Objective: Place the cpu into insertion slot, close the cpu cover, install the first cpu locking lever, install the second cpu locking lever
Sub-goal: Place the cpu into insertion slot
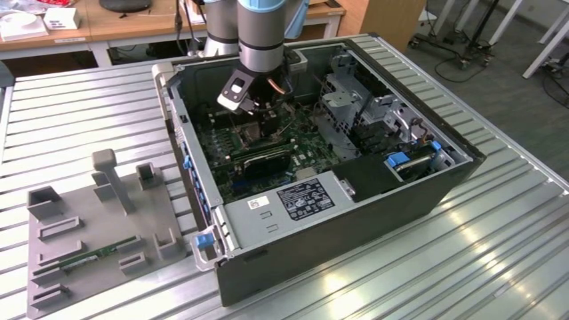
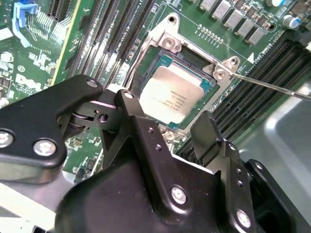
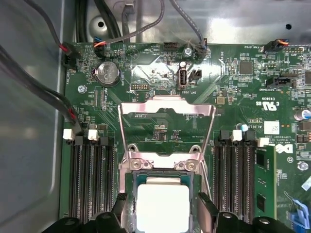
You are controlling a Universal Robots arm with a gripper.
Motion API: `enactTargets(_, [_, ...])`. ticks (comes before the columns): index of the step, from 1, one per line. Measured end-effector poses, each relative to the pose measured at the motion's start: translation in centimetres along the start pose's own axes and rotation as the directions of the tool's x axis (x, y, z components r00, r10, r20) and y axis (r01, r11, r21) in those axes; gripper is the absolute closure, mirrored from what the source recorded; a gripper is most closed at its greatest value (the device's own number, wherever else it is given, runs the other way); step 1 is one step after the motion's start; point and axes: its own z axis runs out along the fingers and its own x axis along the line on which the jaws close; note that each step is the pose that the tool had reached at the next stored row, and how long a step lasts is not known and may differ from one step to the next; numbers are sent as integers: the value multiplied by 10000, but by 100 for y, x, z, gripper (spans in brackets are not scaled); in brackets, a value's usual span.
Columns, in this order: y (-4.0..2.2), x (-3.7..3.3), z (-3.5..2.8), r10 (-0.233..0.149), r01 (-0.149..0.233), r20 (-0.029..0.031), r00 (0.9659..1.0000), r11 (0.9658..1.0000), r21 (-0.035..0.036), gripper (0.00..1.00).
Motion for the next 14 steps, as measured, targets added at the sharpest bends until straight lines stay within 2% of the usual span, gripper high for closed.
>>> enactTargets(14, [11,7,-202,0,0,0,10000,10000,0,33])
